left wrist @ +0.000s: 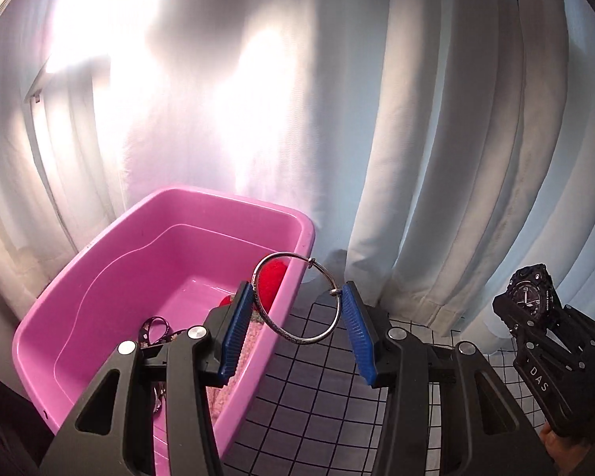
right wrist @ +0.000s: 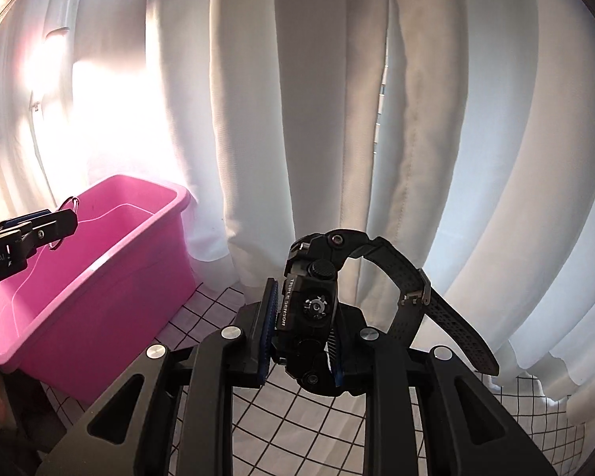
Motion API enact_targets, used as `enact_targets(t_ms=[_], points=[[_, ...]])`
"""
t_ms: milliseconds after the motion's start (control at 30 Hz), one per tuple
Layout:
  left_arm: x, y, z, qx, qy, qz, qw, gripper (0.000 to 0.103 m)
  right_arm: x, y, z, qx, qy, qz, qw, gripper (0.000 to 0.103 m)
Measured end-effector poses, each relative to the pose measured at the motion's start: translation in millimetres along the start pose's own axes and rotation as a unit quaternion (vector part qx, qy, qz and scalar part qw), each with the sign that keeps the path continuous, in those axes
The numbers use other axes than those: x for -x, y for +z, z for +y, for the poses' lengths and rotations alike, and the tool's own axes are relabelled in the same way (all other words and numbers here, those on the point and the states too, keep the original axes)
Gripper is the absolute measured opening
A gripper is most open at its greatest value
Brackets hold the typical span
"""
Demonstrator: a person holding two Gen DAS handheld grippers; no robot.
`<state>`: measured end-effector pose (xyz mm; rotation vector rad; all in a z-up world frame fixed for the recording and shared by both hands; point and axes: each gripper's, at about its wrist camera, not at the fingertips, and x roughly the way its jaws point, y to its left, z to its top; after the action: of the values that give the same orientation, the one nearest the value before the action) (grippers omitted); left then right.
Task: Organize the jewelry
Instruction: 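Carry the watch and bangle with both tools over the pink tub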
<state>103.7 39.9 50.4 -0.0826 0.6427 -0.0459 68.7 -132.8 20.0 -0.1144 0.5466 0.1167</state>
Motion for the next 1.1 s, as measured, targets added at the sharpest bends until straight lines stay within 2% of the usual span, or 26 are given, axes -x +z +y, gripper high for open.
enact_targets(t_ms=[333, 567, 833, 1100], points=[[8.4, 14.1, 89.5, 0.049, 0.077, 0.000, 0.9958, 0.045, -21.6, 45.6, 102.4, 0.047, 0.082, -0.012, 0.995, 0.022], [10.2, 9.7, 145.1, 0.076, 0.111, 0.004, 0.9909, 0.045, -34.3, 68.9, 169.5, 0.088, 0.122, -0.015, 0.989, 0.022], [-6.5, 5.8, 179.0, 0.095, 0.135, 0.028, 0.9858, 0.045, -54.8, 81.7, 224.4, 0.118, 0.151, 0.007, 0.981, 0.022], [-23.1, -1.8, 193.6, 0.113, 0.141, 0.057, 0.9820, 0.045, -87.0, 79.1, 245.2, 0.125, 0.156, 0.055, 0.978, 0.022]])
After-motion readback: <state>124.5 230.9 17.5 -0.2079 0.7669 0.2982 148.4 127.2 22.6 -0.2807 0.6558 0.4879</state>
